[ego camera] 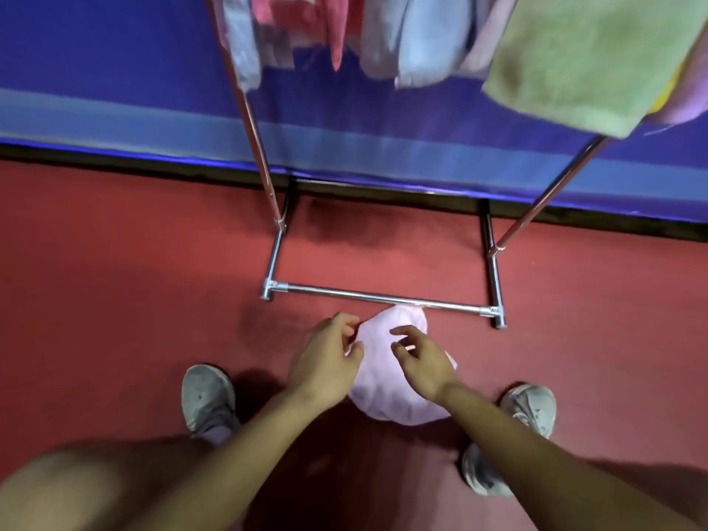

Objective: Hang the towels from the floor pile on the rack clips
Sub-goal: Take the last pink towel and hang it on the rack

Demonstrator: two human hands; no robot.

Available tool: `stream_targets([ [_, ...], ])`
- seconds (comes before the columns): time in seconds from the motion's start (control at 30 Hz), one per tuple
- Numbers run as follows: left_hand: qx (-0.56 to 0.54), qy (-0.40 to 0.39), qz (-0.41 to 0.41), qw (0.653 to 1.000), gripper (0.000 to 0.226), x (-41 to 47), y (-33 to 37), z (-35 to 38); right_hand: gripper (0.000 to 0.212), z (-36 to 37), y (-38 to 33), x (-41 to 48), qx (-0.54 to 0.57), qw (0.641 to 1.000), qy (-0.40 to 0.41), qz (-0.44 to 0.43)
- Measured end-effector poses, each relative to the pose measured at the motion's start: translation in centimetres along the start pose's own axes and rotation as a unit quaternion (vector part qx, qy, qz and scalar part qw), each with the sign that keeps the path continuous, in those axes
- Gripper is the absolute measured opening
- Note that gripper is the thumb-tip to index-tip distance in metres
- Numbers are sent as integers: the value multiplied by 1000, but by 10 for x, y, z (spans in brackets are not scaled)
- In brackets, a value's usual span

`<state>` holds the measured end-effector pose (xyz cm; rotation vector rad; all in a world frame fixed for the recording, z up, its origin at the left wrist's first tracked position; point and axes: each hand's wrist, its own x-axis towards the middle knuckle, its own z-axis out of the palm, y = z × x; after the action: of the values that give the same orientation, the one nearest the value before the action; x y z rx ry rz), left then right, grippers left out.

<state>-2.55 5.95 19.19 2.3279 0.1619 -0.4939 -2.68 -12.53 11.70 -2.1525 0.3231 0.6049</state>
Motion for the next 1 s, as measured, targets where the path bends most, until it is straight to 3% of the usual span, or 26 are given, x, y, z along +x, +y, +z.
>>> stream_targets([
  [0.37,83,-99,-29,991,49,7,-15,48,43,89,111,44,-143,982,-80,90],
  [0.63,24,-147,-98,984,49,4,-41,63,53,124,141,46,-214,950,-181,135],
  [0.83,-25,-139,-155,978,44,5,-49,64,49,129,143,59,-193,942,-214,170],
  [1.0,-72,-138,-141,978,40,5,-40,64,56,143,163,61,-242,923,-248,167],
])
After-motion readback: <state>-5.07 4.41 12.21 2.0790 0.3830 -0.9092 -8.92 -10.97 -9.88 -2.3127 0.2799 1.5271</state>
